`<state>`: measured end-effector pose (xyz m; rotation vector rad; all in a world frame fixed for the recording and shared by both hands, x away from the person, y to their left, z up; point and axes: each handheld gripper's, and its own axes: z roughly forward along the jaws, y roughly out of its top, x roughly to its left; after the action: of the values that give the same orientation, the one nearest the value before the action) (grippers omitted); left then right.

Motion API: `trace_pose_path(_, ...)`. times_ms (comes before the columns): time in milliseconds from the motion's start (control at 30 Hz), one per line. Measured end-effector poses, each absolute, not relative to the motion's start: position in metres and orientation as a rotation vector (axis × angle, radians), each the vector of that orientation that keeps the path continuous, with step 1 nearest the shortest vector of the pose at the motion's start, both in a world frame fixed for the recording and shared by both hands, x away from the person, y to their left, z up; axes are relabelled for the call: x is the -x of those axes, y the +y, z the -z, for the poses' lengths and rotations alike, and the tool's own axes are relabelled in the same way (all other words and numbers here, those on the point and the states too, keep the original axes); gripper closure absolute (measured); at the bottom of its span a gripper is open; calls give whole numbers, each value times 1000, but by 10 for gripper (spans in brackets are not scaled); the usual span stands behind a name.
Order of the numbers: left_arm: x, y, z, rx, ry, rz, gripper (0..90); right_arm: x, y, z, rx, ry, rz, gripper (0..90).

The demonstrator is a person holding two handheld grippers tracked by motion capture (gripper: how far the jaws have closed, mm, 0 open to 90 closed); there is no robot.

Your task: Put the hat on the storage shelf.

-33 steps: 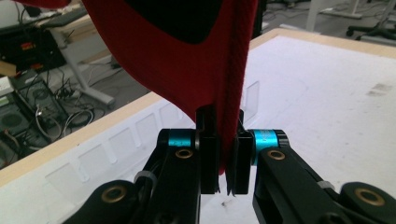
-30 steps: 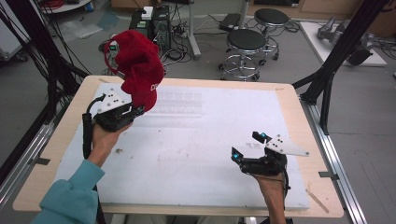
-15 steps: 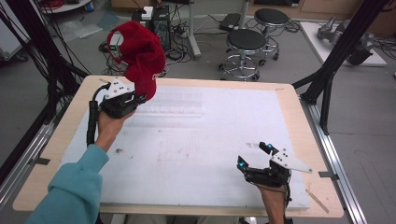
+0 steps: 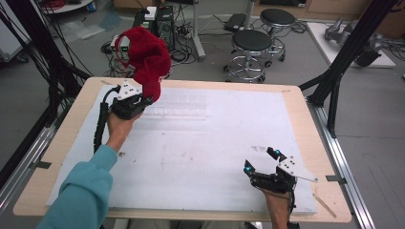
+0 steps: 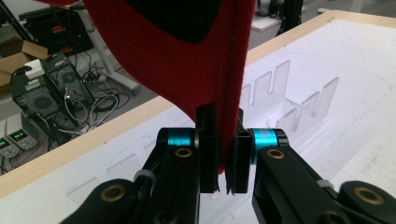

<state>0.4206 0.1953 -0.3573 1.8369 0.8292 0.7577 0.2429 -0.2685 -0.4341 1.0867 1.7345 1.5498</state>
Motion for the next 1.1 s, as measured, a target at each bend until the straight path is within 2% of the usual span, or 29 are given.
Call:
trace_pose_path(833, -429, 192, 371, -1874, 927, -786, 854, -253, -262, 446, -1081, 1709, -1558, 21)
trace_pose_path(1100, -431, 191, 374, -1876, 958, -758, 854, -256, -260, 448, -1078, 1723, -1559, 21)
